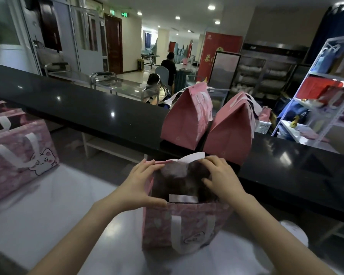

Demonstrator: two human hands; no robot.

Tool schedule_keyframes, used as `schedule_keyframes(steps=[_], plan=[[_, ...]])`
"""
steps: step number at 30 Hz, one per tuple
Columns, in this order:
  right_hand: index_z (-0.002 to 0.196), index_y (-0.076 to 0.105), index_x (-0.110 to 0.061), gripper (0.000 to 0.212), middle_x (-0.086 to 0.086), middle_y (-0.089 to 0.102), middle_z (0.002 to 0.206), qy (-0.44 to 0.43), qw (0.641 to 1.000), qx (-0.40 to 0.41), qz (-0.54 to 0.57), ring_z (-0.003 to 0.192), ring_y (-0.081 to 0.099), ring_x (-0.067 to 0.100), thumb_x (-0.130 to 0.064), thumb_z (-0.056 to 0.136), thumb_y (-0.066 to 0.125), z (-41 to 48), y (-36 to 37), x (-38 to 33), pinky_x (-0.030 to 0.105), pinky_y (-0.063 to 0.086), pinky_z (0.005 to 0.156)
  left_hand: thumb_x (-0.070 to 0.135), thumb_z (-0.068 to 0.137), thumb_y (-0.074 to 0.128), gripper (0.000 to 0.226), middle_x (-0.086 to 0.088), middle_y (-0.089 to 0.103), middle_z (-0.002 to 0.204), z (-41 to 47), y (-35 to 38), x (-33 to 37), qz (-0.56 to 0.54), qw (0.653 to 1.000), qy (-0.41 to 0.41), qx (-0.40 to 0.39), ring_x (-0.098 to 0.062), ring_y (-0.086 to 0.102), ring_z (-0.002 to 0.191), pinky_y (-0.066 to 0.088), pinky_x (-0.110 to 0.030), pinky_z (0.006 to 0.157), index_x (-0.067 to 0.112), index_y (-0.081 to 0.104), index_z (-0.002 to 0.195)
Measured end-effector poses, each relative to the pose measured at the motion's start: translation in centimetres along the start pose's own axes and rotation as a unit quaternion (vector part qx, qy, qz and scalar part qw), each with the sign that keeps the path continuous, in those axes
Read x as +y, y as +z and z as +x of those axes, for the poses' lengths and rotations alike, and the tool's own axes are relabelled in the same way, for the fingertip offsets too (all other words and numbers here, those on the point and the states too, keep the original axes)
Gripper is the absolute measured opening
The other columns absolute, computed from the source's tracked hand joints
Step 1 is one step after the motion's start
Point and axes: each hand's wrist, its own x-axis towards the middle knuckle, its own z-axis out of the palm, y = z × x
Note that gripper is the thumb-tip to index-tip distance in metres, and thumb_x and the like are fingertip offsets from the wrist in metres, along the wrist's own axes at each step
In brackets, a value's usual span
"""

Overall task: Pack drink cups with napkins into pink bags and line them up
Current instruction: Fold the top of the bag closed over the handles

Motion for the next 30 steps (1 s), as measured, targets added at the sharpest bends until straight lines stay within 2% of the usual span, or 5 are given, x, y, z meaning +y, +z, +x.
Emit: schedule_keyframes(steps=[8, 15, 23, 27, 30], plan=[[0.109, 0.07, -0.016, 0.025, 0.007, 0.056, 0.11, 0.037, 0.997, 0.066, -0.001, 0.101, 0.049, 0.029, -0.02, 0.085, 0.068, 2.2, 0.5, 2.2, 0.038, 0.042, 0.081, 0.066, 0.053, 0.08, 0.115, 0.022, 0.007, 0.157, 1.9, 0.6, -0.5, 0.033, 0.999, -0.023, 0.034, 0.009, -0.01, 0.135, 0.01, -0.036, 0.113, 0.059, 0.008, 0.142], [0.089, 0.071, -0.029, 0.014, -0.017, 0.067, 0.086, 0.034, 0.968, -0.007, 0.25, 0.088, 0.063, 0.005, -0.019, 0.092, 0.061, 0.6, 0.1, 4.0, 0.02, 0.045, 0.082, 0.055, 0.061, 0.082, 0.104, 0.014, 0.035, 0.147, 2.6, 1.5, -0.5, 0.023, 0.998, -0.039, 0.037, -0.011, 0.017, 0.141, 0.024, -0.035, 0.114, 0.041, 0.026, 0.147], [0.13, 0.056, -0.024, 0.045, -0.001, 0.047, 0.131, 0.088, 0.969, -0.017, 0.23, 0.117, 0.05, 0.014, -0.023, 0.087, 0.069, -2.1, -0.5, 5.8, 0.029, 0.04, 0.104, 0.035, 0.065, 0.087, 0.076, 0.016, 0.052, 0.115, 2.4, 1.8, 0.0, -0.019, 0.998, -0.023, 0.06, -0.005, 0.052, 0.108, 0.047, -0.015, 0.083, 0.041, 0.046, 0.129], [0.126, 0.051, -0.027, 0.042, 0.002, 0.064, 0.099, 0.217, 0.935, -0.078, 0.27, 0.08, 0.065, 0.019, -0.034, 0.088, 0.067, -3.6, -1.0, 6.2, 0.032, 0.057, 0.067, 0.035, 0.065, 0.087, 0.074, 0.016, 0.053, 0.116, 2.1, 1.5, -0.1, -0.024, 0.998, -0.019, 0.051, -0.004, 0.052, 0.107, 0.047, -0.011, 0.081, 0.048, 0.044, 0.123], [0.126, 0.051, -0.03, 0.042, 0.001, 0.07, 0.088, 0.231, 0.883, -0.138, 0.384, 0.073, 0.07, 0.015, -0.031, 0.088, 0.067, -4.2, -0.7, 5.6, 0.029, 0.058, 0.062, 0.036, 0.064, 0.087, 0.075, 0.017, 0.052, 0.116, 2.0, 1.3, 0.0, -0.019, 0.999, -0.02, 0.042, -0.003, 0.052, 0.107, 0.046, -0.009, 0.081, 0.052, 0.042, 0.121]])
